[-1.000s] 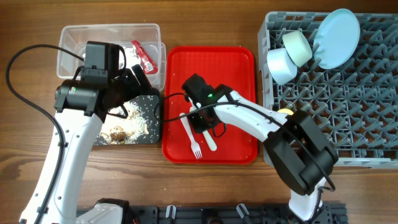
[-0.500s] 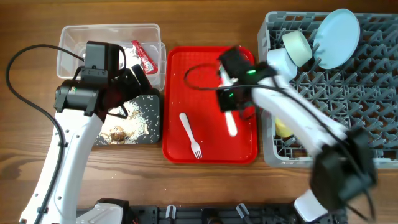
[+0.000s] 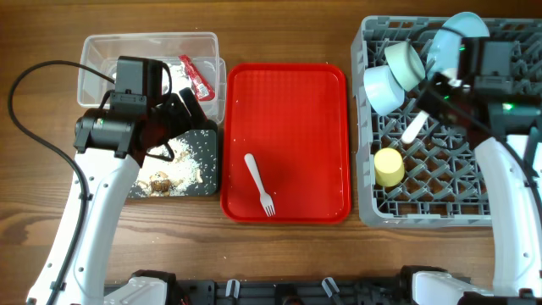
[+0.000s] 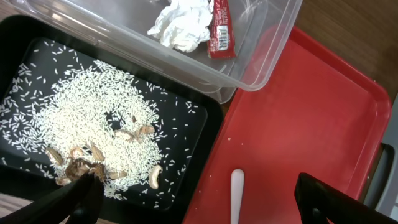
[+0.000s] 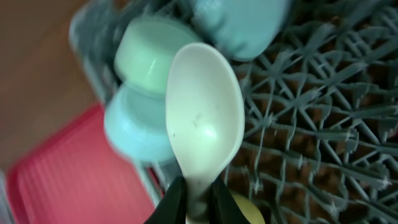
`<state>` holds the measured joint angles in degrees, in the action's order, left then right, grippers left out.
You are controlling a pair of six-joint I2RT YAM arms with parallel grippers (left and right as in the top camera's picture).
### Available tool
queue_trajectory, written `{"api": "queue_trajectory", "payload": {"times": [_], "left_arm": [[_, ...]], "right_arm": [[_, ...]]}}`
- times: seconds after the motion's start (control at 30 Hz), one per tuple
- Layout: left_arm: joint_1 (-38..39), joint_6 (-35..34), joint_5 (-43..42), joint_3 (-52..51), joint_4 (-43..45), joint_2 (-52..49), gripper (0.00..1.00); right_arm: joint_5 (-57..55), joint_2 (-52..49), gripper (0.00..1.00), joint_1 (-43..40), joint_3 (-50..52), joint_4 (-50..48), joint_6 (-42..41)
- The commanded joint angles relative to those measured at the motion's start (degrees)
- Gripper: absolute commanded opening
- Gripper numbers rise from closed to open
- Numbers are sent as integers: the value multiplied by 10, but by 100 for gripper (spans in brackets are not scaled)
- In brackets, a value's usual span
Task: Sort waste into correct bins and load items into the dishwasher rack
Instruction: 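Carry the spoon with the right gripper and drop it in the rack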
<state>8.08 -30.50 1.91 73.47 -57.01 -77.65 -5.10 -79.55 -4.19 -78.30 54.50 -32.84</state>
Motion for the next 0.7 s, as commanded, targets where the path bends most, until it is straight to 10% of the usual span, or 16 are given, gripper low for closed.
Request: {"api": "queue_trajectory", "payload": {"times": [0.0,0.2,0.47,0.67], "left_arm": [[-5,1,10,8,-1,10,100],[-5,1,10,8,-1,10,100],[-5,1,10,8,-1,10,100],[-5,1,10,8,-1,10,100]], "right_arm": [[-27,-21,4,-35,35,-31,-162],[-65,-65,7,-42,58,-41,-242],[-65,-71,47,-42,58,-41,-239],[-20,-25,54,-41,41,-41,-90]]}}
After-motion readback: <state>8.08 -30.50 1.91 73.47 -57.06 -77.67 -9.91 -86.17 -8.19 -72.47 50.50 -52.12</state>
